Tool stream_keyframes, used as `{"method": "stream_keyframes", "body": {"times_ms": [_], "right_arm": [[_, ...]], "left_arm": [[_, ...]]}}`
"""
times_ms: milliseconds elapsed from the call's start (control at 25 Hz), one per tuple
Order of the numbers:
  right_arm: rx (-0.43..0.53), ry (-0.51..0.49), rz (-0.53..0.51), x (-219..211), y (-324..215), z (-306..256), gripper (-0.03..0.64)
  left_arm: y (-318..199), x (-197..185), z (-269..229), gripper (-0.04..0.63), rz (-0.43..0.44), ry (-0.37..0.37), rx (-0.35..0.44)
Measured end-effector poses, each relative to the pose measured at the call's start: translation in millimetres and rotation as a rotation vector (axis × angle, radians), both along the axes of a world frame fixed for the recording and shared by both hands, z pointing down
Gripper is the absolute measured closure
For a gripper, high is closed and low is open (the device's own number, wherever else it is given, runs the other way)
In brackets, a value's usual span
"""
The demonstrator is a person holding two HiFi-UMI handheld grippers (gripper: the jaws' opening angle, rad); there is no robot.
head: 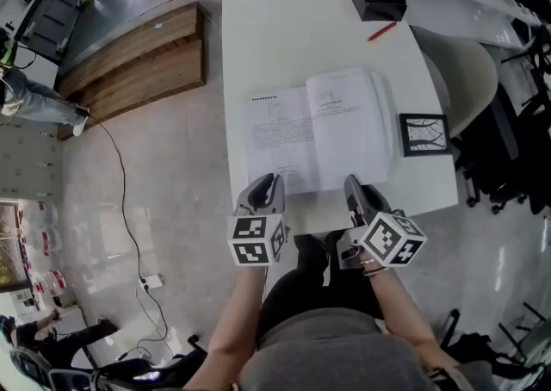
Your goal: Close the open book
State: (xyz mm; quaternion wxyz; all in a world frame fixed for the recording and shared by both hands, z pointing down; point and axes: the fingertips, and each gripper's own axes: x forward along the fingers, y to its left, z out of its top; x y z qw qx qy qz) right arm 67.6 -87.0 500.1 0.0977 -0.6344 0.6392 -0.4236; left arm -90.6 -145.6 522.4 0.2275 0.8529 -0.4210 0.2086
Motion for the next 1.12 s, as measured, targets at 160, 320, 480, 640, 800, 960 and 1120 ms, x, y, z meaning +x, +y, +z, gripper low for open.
{"method": "stream_keyframes", "body": {"times_ms": [160,320,480,640,800,960,1120], "right_arm": [[0.016,0.097,-0.062,-8.9,-1.9,-7.2,0.552],[0.024,0.130,-0.099,-15.7,-3.3,-10.7,0.558],[0.036,0.173,-0.147,-24.8,-6.0,-14.4,0.563],[0.045,0.218,-0.192,-35.9,-8.4,-16.6,0.568],[0.053,0.264,-0.220,-44.1,-10.5,-17.3,0.572],[0.058,0.296,-0.238,-50.0,-13.0,-17.5,0.585],[0.059,0.324,-0.260,-54.7,-15.9,-17.0,0.591]], "left_arm": [[2.4,-5.1,-1.7,0.545,-0.019,0.000,0.005],[4.4,-11.4,-4.4,0.545,-0.037,-0.005,0.016],[6.5,-20.7,-4.3,0.545,-0.064,0.000,0.014],[9.3,-28.9,-4.7,0.545,-0.089,0.007,0.016],[12.7,-36.2,-5.4,0.545,-0.110,0.012,0.016],[16.9,-44.1,-4.4,0.545,-0.131,0.014,0.006],[20.3,-50.3,-4.6,0.545,-0.151,0.022,0.003]]}}
